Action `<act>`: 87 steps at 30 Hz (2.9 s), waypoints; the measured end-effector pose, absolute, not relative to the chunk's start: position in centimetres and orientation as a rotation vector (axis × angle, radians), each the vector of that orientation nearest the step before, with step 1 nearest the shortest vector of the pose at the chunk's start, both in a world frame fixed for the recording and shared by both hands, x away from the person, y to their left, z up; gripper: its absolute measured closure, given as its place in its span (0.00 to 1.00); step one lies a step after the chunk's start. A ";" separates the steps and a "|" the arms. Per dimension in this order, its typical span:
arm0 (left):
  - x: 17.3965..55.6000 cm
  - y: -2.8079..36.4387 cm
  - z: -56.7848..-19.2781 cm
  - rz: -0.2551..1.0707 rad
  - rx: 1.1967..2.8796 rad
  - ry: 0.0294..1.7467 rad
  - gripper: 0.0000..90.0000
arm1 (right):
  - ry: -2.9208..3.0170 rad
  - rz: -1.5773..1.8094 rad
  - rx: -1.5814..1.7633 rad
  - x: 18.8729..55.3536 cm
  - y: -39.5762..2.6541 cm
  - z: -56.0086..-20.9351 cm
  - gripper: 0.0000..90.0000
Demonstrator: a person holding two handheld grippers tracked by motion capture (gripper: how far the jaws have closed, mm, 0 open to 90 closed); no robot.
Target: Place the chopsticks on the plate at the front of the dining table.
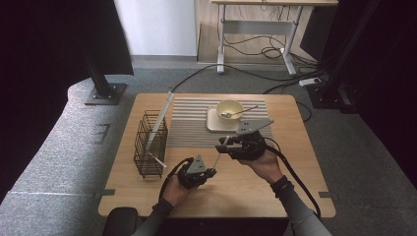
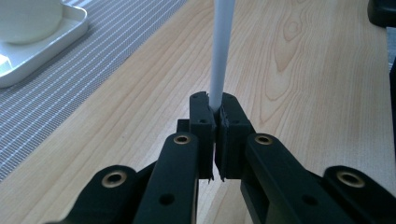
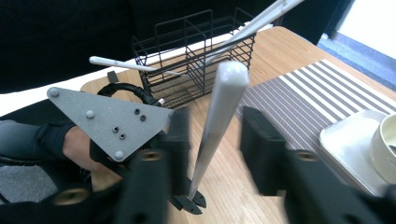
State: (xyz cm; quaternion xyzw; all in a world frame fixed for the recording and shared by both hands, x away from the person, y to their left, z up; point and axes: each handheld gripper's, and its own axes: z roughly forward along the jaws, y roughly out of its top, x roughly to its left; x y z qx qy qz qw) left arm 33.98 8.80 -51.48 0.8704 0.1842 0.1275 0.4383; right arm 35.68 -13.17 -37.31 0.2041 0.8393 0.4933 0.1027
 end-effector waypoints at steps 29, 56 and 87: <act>33.5 9.2 -51.1 0.350 2.124 0.444 0.95 | 2.228 1.341 0.960 38.1 -18.7 -40.8 0.30; 33.6 9.3 -51.1 0.370 2.125 0.502 0.95 | 2.189 1.244 1.097 39.6 -23.1 -45.8 0.20; 36.3 8.3 -51.2 0.432 2.137 0.720 0.95 | 2.241 0.998 1.181 37.2 -27.5 -53.5 0.01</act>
